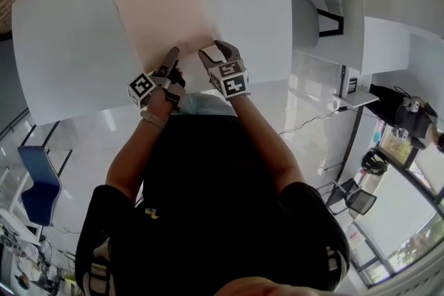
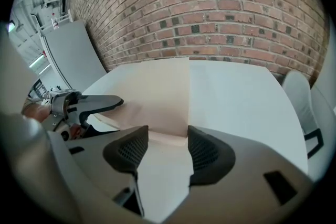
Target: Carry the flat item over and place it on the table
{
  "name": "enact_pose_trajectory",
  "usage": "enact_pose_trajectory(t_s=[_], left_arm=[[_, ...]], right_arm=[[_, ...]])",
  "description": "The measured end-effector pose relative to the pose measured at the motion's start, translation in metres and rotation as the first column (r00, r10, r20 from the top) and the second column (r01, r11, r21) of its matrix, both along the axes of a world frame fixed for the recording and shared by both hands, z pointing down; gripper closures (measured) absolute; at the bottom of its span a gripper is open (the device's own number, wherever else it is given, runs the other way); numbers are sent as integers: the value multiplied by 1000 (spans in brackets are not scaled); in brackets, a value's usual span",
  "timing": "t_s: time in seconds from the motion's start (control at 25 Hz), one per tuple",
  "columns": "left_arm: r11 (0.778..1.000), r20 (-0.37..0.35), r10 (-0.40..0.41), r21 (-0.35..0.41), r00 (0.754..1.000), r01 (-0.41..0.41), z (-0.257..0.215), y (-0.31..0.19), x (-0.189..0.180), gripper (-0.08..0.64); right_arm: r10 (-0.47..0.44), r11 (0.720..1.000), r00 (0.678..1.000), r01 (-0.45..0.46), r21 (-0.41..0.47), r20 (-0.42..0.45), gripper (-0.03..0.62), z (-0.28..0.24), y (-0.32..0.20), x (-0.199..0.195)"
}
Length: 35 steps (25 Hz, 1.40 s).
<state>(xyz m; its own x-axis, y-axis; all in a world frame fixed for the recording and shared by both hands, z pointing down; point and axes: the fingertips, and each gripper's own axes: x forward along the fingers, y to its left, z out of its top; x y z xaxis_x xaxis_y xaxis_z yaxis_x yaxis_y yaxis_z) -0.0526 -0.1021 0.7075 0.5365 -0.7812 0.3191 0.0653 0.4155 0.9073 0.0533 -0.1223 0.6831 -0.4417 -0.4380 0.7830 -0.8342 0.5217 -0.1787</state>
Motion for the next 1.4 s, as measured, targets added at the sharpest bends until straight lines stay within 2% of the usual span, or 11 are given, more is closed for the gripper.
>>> enact_pose_trajectory(t_s=[0.12,0.44,0.56,0.76,0.84,0.92,1.04,1.12,1.16,1.24,1.4], left_arm=[[1000,-17,29,7,999,-29,-4,10,8,222],[990,-63,112,88,992,-106,-29,20,26,224],[977,-73,152,163,986,-138,-54,11,28,225],[923,53,242,294,969,-246,-89,-3,26,252],[906,151,253,310,956,-289,-98,-9,19,355],[897,248,246,309,937,-317,-108,-14,9,526],[856,328,237,374,915,-356,-139,-18,-2,557],[804,416,222,434,882,-407,-163,-24,-6,557],[774,475,209,454,855,-441,-175,-28,-8,557],[717,597,174,468,783,-517,-197,-31,-13,557],[629,775,94,441,625,-640,-235,-31,-19,557]], right_arm=[[11,1000,1000,-11,0,-6,402,3,-2,2],[39,999,999,-39,7,17,403,-1,-1,3],[47,999,998,-47,23,37,416,-14,-3,4],[49,994,995,-57,90,91,460,-46,-14,2],[46,991,992,-59,116,117,479,-63,-18,2],[42,988,989,-62,140,143,502,-82,-19,3],[36,982,982,-69,177,183,545,-111,-15,3],[26,976,977,-71,208,210,561,-129,-17,3],[20,972,975,-71,224,222,565,-138,-18,4],[5,964,970,-68,256,241,571,-157,-19,5],[-30,945,963,-60,323,269,572,-195,-18,6]])
